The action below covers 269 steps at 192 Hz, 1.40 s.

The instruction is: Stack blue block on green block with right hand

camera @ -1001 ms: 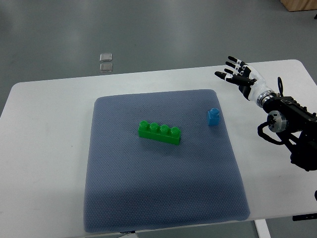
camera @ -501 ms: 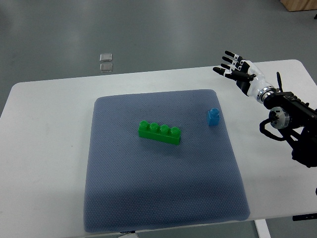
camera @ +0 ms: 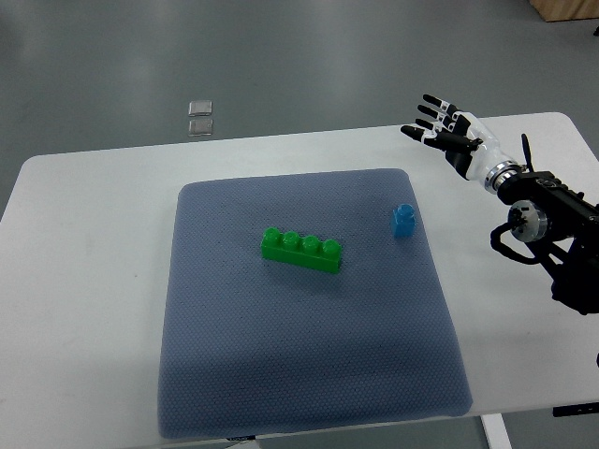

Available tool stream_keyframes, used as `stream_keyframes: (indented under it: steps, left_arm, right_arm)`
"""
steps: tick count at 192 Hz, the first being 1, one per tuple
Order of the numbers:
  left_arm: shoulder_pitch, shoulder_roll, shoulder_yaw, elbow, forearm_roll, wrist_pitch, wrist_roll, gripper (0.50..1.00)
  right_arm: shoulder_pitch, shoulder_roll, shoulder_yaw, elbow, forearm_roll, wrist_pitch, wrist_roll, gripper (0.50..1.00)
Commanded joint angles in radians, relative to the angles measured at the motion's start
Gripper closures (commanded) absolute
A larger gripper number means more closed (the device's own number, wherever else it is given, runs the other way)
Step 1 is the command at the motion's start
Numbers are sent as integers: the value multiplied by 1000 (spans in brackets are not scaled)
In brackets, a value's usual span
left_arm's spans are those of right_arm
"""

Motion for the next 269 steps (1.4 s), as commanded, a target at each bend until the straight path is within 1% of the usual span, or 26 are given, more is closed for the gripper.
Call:
stream_keyframes:
  steps: [1, 42, 69, 98, 106, 128, 161, 198, 229, 269]
  left_arm:
    - [0, 0, 0, 0, 0, 0, 0, 500]
    - [0, 0, 0, 0, 0, 0, 0, 500]
    - [0, 0, 0, 0, 0, 1, 0, 500]
    - [0, 0, 0, 0, 0, 0, 0, 500]
    - [0, 0, 0, 0, 0, 1, 0, 500]
    - [0, 0, 0, 0, 0, 0, 0, 500]
    - [0, 0, 0, 0, 0, 1, 0, 500]
    - [0, 0, 0, 0, 0, 1, 0, 500]
    - [0, 0, 0, 0, 0, 0, 0, 500]
    - [0, 0, 0, 0, 0, 1, 0, 500]
  right_arm:
    - [2, -1, -3, 0, -5, 0, 0, 581]
    - [17, -10, -15, 3, -30, 2, -1, 581]
    - [25, -58, -29, 9, -82, 6, -1, 581]
    - [55, -99, -107, 28, -135, 75, 2, 583]
    - [61, -111, -129, 29, -142, 81, 2, 583]
    - [92, -159, -219, 75, -163, 87, 8, 583]
    - [147, -238, -368, 196, -267, 84, 15, 585]
    - [213, -295, -486, 288, -384, 77, 15, 585]
    - [246, -303, -570, 307, -482, 77, 14, 585]
    - [244, -291, -603, 307, -677, 75, 8, 587]
